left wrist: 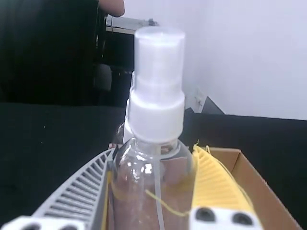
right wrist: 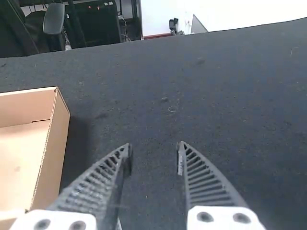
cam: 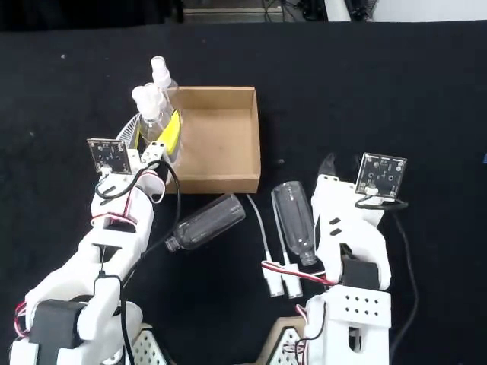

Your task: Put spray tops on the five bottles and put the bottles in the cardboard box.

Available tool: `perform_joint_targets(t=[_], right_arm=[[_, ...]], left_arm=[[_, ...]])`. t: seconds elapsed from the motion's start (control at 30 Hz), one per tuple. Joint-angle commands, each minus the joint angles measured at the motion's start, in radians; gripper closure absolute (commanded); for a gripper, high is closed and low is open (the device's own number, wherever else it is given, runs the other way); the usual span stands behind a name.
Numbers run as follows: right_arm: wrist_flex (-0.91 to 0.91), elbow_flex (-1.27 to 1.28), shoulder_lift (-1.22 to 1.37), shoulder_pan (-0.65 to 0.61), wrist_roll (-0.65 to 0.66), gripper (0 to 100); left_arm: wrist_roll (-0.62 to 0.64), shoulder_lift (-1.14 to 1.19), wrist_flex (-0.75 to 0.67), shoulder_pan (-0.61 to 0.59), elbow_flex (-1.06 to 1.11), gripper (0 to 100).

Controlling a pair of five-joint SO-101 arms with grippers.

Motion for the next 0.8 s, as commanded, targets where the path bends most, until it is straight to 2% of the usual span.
perform_joint_targets(t=[0.0,0.77], right_arm=[[-0.035,-0.005,0.007,-0.014,0.008,86.1],[-0.034,-0.005,0.007,-0.012,0.008,86.1]], left_arm=[[-0.009,0.005,-0.026,0.002,0.002,94],[-0.009,0.006,-0.028,-0.042,0.058,94]])
